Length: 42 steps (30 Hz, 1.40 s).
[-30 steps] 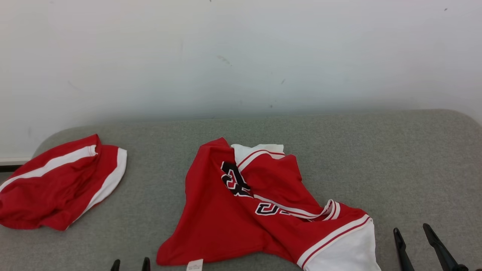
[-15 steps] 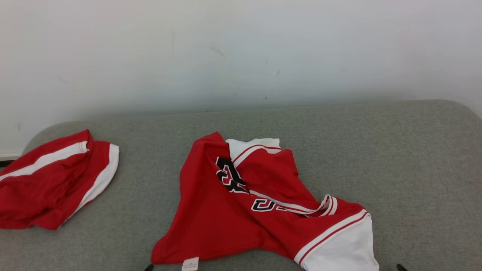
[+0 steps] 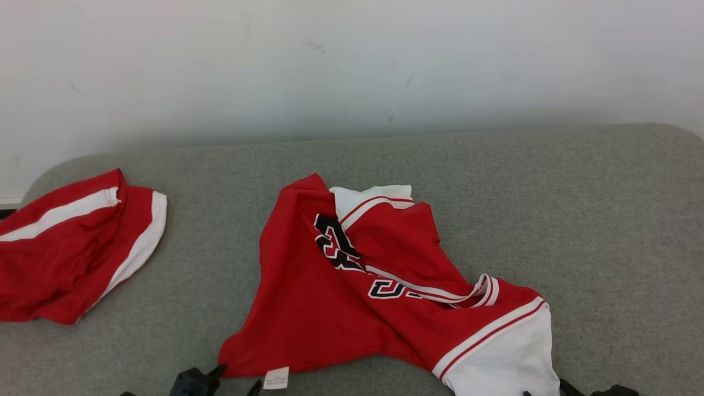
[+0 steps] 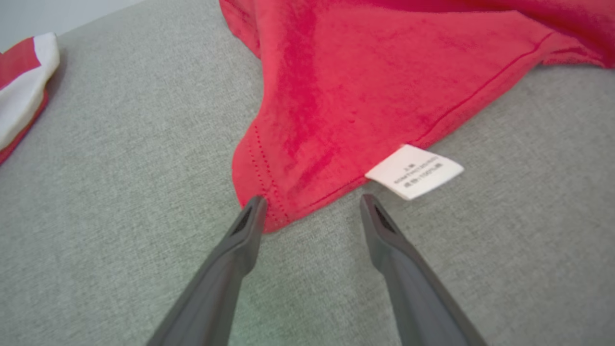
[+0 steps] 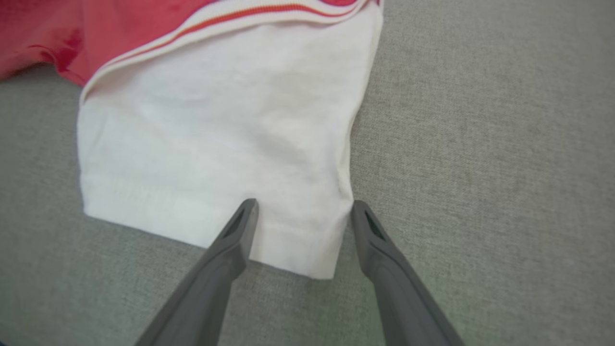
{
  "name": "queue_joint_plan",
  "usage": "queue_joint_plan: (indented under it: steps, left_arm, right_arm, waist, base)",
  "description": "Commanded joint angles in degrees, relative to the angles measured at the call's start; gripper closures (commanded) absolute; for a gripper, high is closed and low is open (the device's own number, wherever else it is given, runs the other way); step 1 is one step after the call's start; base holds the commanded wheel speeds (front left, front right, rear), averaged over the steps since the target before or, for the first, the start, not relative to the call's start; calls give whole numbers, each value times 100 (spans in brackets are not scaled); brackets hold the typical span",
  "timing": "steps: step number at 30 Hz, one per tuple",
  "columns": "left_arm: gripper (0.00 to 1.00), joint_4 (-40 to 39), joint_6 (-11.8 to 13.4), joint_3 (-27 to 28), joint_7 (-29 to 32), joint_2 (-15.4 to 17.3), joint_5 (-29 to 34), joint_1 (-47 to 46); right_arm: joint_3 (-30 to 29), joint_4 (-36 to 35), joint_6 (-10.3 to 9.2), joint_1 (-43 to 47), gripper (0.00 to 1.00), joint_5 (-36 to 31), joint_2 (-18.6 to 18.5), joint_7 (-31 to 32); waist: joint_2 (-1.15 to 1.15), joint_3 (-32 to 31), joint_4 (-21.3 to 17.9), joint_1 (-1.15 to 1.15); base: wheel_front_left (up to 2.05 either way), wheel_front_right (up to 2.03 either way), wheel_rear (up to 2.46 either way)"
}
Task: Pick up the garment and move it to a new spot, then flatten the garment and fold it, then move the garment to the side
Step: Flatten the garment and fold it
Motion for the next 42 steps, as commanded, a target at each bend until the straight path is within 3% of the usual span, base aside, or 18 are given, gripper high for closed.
queue_joint_plan:
  steps: [1,10,22,24,25,26,28,30,31,34,42]
  left_arm:
    - [0,39,-5,-37,36,76,-58,-89]
    - [0,243,23,-147,47,209,-102,-332]
    - [0,567,101,-191,-137,83,-156,-661]
    - [36,651,103,-223,-148,49,-154,-688]
    - [39,683,102,-240,-165,37,-151,-702]
    - [42,722,106,-250,-178,29,-145,-719]
    - [58,806,108,-277,-216,-3,-158,-736]
    - [66,872,105,-304,-239,-39,-183,-768]
    - [73,903,105,-322,-260,-51,-186,-778]
    - [100,1013,100,-354,-298,-81,-220,-796]
    - [100,660,63,-117,-154,-16,-713,-602]
  right_arm:
    - [19,46,-15,-95,0,32,-31,-48]
    - [209,307,-15,-235,0,146,0,122]
    - [565,514,-4,-603,0,295,182,395]
    - [706,552,13,-630,0,344,235,456]
    - [777,572,15,-639,0,357,250,494]
    - [853,593,22,-643,6,383,260,509]
    - [1048,597,28,-625,62,471,282,574]
    - [1177,534,39,-636,96,631,296,497]
    - [1232,486,44,-646,100,739,301,466]
    - [1253,281,18,-657,100,1185,257,306]
    - [792,-916,-7,-611,100,2573,-232,-196]
  waist:
    - [0,38,1,0]
    - [0,167,-24,0]
    - [0,366,-25,0]
    - [0,374,-15,0]
    - [0,376,-7,0]
    - [0,373,0,0]
    - [0,363,11,0]
    - [0,368,21,0]
    - [0,367,25,0]
    - [0,325,16,0]
    - [0,22,-48,0]
  base:
    - [0,0,0]
    - [0,0,0]
    - [0,0,0]
    - [0,0,0]
    - [0,0,0]
    - [0,0,0]
    - [0,0,0]
    - [0,0,0]
    - [0,0,0]
    - [0,0,0]
    - [0,0,0]
